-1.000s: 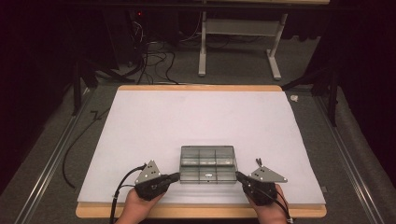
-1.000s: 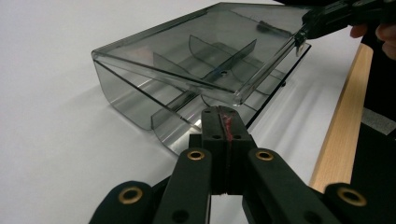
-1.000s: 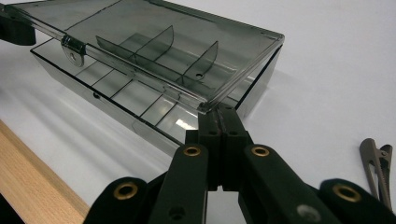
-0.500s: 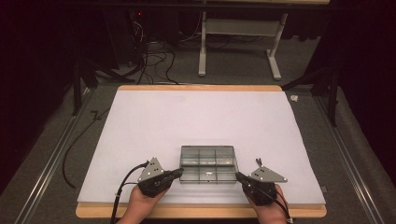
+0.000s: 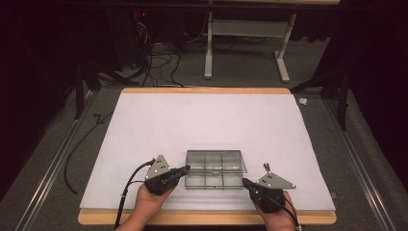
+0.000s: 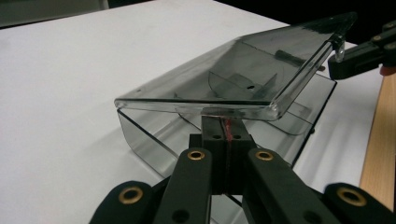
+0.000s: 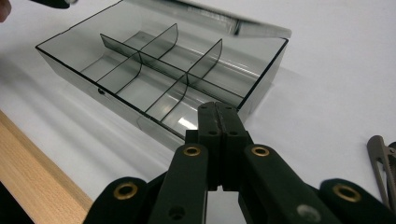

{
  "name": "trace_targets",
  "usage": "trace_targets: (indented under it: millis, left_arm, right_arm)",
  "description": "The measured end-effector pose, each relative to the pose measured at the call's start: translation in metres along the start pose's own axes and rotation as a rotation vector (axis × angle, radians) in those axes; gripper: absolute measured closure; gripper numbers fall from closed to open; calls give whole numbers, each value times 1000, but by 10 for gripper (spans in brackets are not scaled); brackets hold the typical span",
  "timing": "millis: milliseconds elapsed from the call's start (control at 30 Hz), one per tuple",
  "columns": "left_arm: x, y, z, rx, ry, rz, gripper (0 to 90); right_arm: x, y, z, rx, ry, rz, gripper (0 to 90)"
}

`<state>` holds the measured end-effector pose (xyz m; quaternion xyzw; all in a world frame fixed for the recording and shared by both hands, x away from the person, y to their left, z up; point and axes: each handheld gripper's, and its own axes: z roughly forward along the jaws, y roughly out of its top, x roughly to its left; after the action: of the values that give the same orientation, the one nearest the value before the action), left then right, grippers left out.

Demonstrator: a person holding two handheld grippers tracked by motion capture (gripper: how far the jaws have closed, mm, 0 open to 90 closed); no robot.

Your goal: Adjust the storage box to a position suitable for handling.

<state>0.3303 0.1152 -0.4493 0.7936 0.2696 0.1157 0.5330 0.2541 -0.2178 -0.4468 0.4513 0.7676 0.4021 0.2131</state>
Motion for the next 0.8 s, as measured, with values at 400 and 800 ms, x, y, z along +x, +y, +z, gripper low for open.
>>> trace_targets:
  millis: [400, 800]
  left_arm:
    - [11, 15, 8, -25, 27, -8, 899]
    - [22, 16, 20, -22, 57, -23, 899]
  right_arm:
    - [0, 0, 0, 1, 15, 1, 900]
    - [0, -1, 1, 2, 21, -1, 900]
